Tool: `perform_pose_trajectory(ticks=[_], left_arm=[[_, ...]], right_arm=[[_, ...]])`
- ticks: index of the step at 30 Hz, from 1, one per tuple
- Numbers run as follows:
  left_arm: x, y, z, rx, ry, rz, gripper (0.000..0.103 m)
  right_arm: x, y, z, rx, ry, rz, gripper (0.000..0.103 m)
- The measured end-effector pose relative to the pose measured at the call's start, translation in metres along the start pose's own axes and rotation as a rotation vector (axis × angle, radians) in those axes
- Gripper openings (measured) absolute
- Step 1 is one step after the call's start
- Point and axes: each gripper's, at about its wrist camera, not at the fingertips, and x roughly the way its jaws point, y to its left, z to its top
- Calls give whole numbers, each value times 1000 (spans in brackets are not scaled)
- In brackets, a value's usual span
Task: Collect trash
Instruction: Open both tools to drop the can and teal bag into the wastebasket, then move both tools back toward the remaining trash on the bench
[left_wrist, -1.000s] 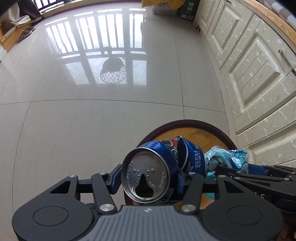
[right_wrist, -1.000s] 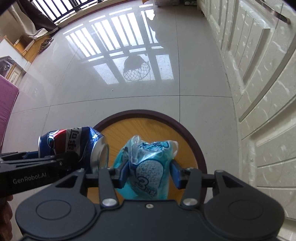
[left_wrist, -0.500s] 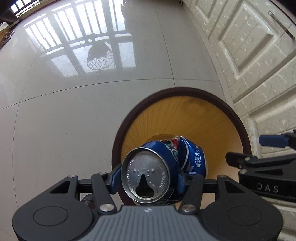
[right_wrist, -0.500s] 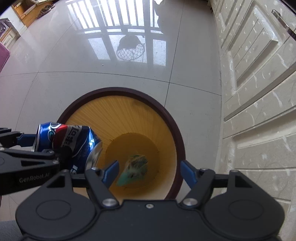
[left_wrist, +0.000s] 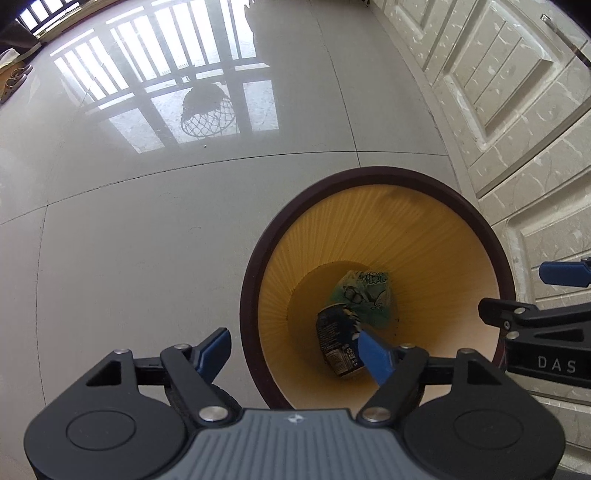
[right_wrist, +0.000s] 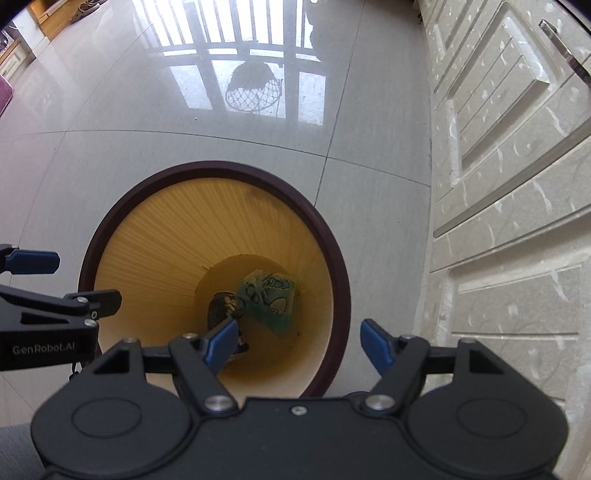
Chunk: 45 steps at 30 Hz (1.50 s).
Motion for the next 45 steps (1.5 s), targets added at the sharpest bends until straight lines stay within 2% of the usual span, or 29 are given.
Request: perform_pose_trajectory(ticks=[3,12,14,16,18,26,33,37,45], left_arm=[[-2,-1,1,9,-7,0,78],[-7,1,-3,3,-14,6,87],[-8,0,-4,1,-16,4,91],[-9,-1,-6,3,-21,11,96],[-10,-2,-9,5,-20,25,101],[-26,7,-23,-41,-26,28,103],[-69,22,-38,-111,-117,28,103],[-94,24,-45,-136,-160,27,103],[-151,28,-66,-180,-268,22,103]], right_arm=[[-4,-2,0,14,-11,1,74],[-15,-5,-8,20,-28,-31,84],[-19,-7,-11,31,-37,-36,88],[-22,-10,-13,35,-52,-43,99],[-24,-12,-14,41,-58,-62,100],[-45,-13,-25,69,-104,-75,103],[-81,-10,-32,80,-183,-86,103],[-106,-2,-37,71,-211,-58,103],[-169,8,-54,56,-320,-64,103]])
